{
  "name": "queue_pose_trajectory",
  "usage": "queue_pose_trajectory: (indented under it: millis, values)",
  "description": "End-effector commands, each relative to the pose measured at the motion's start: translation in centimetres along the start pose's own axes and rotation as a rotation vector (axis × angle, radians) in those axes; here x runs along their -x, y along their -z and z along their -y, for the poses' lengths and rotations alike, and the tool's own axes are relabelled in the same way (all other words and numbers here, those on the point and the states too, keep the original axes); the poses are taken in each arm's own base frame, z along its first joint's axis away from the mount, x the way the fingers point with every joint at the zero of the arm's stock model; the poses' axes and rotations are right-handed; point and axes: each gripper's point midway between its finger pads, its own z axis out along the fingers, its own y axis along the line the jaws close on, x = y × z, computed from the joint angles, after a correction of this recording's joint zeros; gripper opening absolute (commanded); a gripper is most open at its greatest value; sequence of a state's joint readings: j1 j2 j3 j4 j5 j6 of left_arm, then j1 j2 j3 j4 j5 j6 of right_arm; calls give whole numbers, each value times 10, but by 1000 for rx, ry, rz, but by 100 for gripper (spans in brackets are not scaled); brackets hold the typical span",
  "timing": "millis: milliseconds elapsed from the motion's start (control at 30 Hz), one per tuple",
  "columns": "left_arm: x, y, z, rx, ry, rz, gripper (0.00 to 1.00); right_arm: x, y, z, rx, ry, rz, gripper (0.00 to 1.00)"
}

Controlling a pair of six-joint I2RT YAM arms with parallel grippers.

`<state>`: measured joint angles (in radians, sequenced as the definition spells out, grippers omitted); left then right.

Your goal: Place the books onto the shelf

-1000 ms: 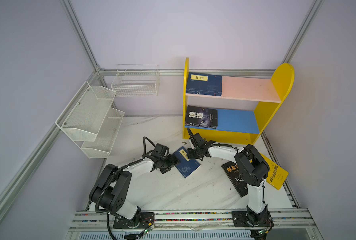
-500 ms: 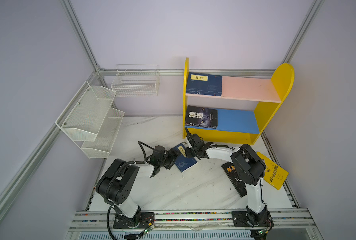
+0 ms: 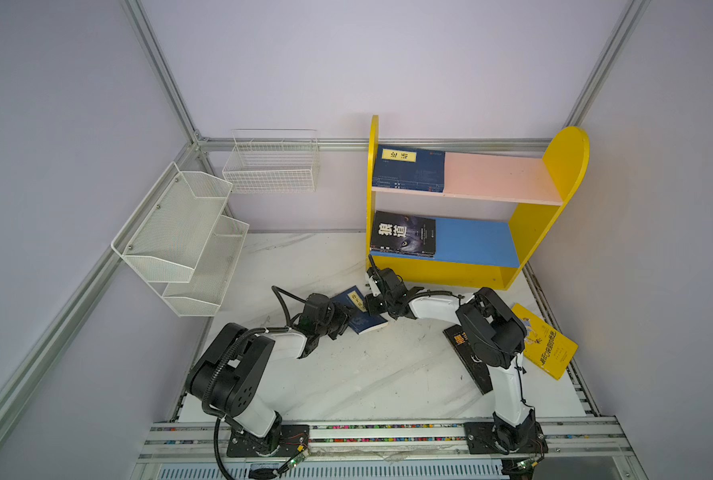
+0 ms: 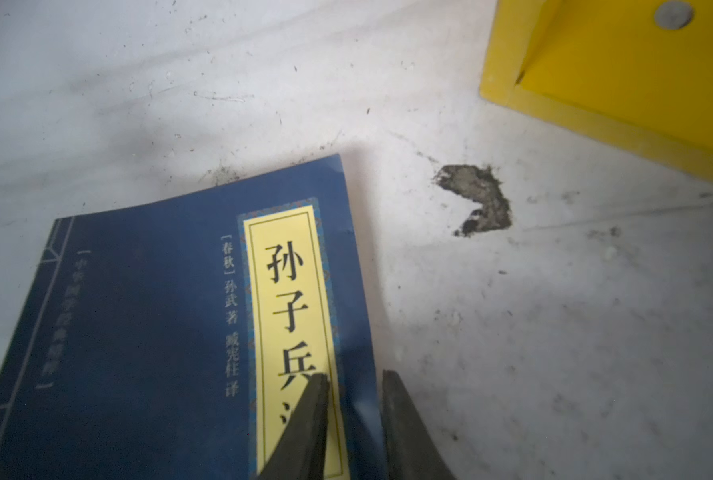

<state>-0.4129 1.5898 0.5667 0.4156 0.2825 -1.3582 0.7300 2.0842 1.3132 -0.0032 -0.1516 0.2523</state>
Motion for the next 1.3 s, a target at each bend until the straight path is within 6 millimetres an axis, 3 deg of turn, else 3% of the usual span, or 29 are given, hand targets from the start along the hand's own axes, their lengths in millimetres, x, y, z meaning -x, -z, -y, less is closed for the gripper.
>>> queue_pose_trajectory:
  millis: [0,100,167,300,367,467,600,633,800,900,967,1033,1267]
  values:
    - [2,8,43,-126,-81,16,29,-88,-6,-6,28,6,-295,26]
    - [2,13,52,-121,-116,13,12,-68,2,-16,58,-7,-256,28]
    - [4,20,60,-93,-161,13,2,-44,14,-23,76,-9,-200,29]
    - [11,63,97,-21,-336,55,0,24,57,-33,103,-49,-42,30]
    - [13,93,130,-25,-460,74,0,65,92,-38,140,-74,60,33]
    - [7,145,196,-133,-680,98,0,128,160,-48,223,-68,246,43]
    - [0,214,278,-298,-863,174,0,188,255,-44,346,-110,500,76]
    - [-2,230,298,-357,-895,208,0,198,281,-43,377,-125,559,80]
    - [-10,306,385,-714,-964,399,0,216,388,-57,491,-131,793,97]
    - [-13,345,422,-914,-952,494,0,213,445,-77,592,-97,904,97]
    - [-12,359,440,-1007,-936,534,0,207,470,-89,687,-83,951,97]
    - [-12,366,456,-1095,-914,550,0,202,481,-95,758,-99,969,97]
    - [-11,358,483,-1284,-811,469,0,199,478,-103,899,-135,991,97]
